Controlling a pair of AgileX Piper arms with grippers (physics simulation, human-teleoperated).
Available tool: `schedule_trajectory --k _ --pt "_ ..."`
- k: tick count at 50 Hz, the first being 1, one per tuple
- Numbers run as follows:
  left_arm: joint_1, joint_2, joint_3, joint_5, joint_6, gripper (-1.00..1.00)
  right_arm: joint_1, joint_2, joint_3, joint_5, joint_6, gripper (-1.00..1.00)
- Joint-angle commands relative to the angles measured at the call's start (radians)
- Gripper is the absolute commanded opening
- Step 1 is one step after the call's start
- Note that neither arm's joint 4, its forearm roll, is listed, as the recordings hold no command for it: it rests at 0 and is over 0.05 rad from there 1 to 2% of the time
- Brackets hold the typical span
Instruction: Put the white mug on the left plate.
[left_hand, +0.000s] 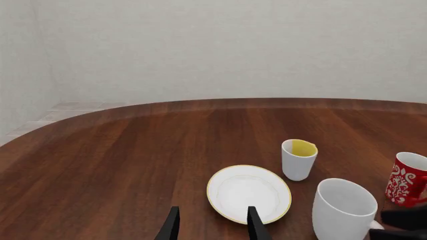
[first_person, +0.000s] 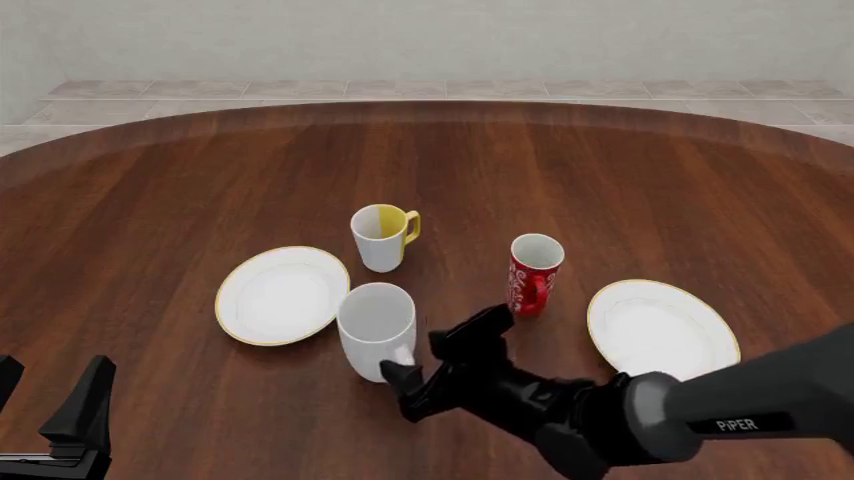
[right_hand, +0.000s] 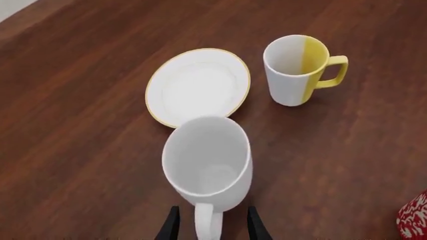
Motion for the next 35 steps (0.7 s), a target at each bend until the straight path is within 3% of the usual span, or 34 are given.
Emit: schedule_trajectory --k 1,23,24,35 --pt "0.000 0.000 0.000 0.000 0.000 1.00 0.005 0.029 -0.004 -0.011 0.013 1.00" --pt "0.000 0.000 0.000 0.000 0.000 1.00 0.004 0.049 -0.005 -0.025 0.018 1.00" --pt "0.000 0.000 0.000 0.000 0.000 1.00 0.003 0.047 -0.004 -0.025 0.016 -1.00" --pt "0.000 0.000 0.000 0.000 0.000 1.00 -0.012 0.036 0.003 -0.025 0.004 -1.00"
